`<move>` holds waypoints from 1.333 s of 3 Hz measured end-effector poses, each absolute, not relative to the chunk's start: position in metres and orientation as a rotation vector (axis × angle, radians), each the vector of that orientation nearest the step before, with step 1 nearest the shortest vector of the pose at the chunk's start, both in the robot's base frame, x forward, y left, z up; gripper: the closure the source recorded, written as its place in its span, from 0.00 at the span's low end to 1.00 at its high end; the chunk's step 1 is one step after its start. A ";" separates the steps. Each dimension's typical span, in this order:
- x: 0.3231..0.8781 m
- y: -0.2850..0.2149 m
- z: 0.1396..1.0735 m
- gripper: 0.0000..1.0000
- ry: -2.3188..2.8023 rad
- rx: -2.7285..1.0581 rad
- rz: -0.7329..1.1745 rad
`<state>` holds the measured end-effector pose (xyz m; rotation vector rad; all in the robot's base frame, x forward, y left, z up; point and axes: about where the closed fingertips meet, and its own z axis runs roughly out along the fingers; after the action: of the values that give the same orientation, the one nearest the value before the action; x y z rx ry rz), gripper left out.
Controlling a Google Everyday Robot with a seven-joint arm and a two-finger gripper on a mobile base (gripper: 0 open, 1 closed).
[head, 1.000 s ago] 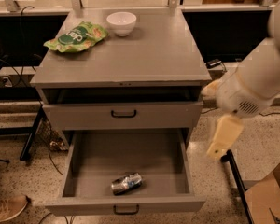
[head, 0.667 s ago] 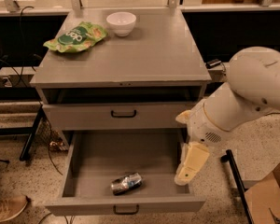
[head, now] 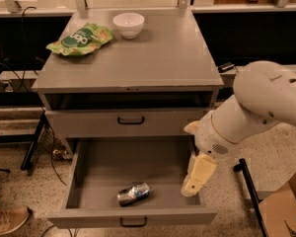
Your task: Pick redbull can from middle drawer and place on counter
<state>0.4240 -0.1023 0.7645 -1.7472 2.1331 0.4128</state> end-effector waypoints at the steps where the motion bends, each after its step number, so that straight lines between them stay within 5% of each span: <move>1: 0.442 -0.103 0.704 0.00 2.146 -1.740 0.412; 4: 0.501 -0.094 0.573 0.00 2.161 -1.624 0.467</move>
Offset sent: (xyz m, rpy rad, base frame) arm 0.0944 0.0021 -0.2130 0.0510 -0.0124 -0.0864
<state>0.5015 -0.0943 0.5728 -1.6241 2.1614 0.4667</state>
